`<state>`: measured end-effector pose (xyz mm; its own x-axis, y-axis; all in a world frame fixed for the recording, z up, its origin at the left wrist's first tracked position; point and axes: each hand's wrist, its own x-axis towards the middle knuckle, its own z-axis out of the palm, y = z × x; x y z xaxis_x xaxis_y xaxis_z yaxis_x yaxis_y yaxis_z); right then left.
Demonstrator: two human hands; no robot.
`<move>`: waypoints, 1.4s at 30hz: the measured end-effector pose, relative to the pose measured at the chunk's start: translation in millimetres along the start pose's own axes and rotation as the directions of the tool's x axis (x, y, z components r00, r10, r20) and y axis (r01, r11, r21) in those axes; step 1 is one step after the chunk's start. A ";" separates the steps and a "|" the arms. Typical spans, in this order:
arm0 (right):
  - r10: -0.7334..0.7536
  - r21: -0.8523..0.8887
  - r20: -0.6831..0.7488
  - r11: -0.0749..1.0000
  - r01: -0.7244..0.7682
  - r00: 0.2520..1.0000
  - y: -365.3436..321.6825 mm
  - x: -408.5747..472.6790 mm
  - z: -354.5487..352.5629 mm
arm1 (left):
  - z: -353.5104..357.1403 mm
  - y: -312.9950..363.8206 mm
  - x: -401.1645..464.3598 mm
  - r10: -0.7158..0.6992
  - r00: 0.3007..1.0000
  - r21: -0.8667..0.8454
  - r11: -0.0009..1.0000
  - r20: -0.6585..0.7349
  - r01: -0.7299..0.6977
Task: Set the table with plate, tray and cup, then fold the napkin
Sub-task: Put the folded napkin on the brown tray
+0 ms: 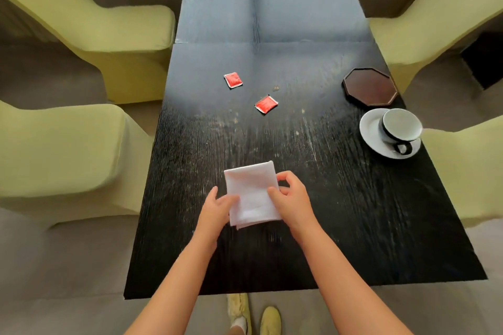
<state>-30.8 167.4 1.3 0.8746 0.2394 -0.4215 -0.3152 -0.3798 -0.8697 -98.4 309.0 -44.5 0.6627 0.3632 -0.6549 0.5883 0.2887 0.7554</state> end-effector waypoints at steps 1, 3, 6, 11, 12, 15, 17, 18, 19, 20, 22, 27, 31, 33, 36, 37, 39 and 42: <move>-0.016 0.026 0.001 1.000 0.016 1.000 -11.7 -3.2 -6.4 | -0.2 11.6 -2.5 -0.063 0.993 -0.071 0.995 0.095 0.070; -0.051 0.061 0.001 0.997 0.050 0.999 -33.0 -9.2 -20.3 | 1.9 35.5 -10.1 -0.123 0.960 -0.174 0.970 0.250 0.170; -0.115 0.110 -0.022 0.987 0.117 0.993 -57.5 -20.3 -46.5 | 14.3 68.2 -23.2 -0.088 0.938 -0.253 0.951 0.336 0.180; -0.169 0.175 -0.159 0.965 0.196 0.973 -78.0 -35.7 -97.8 | 51.7 108.5 -42.1 0.083 0.927 -0.239 0.971 0.367 0.008; -0.174 0.184 -0.181 0.961 0.207 0.968 -79.7 -37.9 -108.0 | 60.1 114.2 -45.2 0.126 0.920 -0.234 0.971 0.372 -0.039; -0.189 0.214 -0.224 0.948 0.238 0.956 -82.4 -40.8 -138.2 | 85.3 128.3 -53.5 0.218 0.903 -0.210 0.967 0.369 -0.147; -0.182 0.234 -0.233 0.943 0.237 0.955 -81.6 -38.4 -158.3 | 101.7 135.0 -56.3 0.249 0.895 -0.204 0.962 0.370 -0.183; -0.177 0.248 -0.236 0.940 0.235 0.956 -80.4 -35.1 -167.8 | 110.0 138.4 -56.9 0.259 0.889 -0.201 0.960 0.377 -0.194; -0.170 0.262 -0.238 0.937 0.232 0.956 -78.9 -31.2 -177.6 | 118.4 141.7 -57.2 0.266 0.883 -0.197 0.959 0.387 -0.202; -0.165 0.271 -0.239 0.935 0.228 0.957 -77.1 -26.0 -187.5 | 127.7 145.0 -56.8 0.271 0.878 -0.190 0.959 0.394 -0.210; -0.152 0.279 -0.233 0.936 0.215 0.961 -73.4 -13.0 -209.1 | 148.6 151.6 -54.4 0.275 0.877 -0.171 0.959 0.394 -0.224; -0.095 0.333 -0.184 0.931 0.153 0.978 -62.4 30.5 -274.2 | 213.7 166.4 -44.6 0.288 0.896 -0.163 0.955 0.338 -0.246; -0.097 0.327 -0.139 0.935 0.138 0.986 -55.9 69.2 -332.4 | 277.1 178.2 -29.1 0.268 0.913 -0.138 0.962 0.307 -0.236; -0.119 0.306 -0.117 0.940 0.149 0.986 -54.3 89.7 -355.2 | 303.3 184.9 -16.4 0.268 0.918 -0.124 0.962 0.292 -0.242; -0.111 0.267 -0.088 0.955 0.130 0.990 -51.1 123.6 -376.9 | 332.2 192.2 8.1 0.256 0.936 -0.095 0.966 0.242 -0.239; -0.105 0.268 -0.089 0.955 0.126 0.990 -49.6 136.4 -381.4 | 339.6 194.0 18.4 0.251 0.941 -0.087 0.968 0.226 -0.237; -0.096 0.241 -0.104 0.963 0.119 0.990 -45.7 163.6 -386.9 | 351.5 198.1 41.9 0.245 0.947 -0.053 0.969 0.207 -0.240; -0.114 0.140 -0.151 0.981 0.135 0.982 -35.5 209.8 -390.5 | 369.1 203.2 86.4 0.250 0.954 0.009 0.967 0.168 -0.255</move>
<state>307.7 -117.8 44.0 0.9503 0.1431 -0.2764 -0.2427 -0.2153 -0.9459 249.4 72.1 44.1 0.8568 0.2695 -0.4395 0.4041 0.1784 0.8972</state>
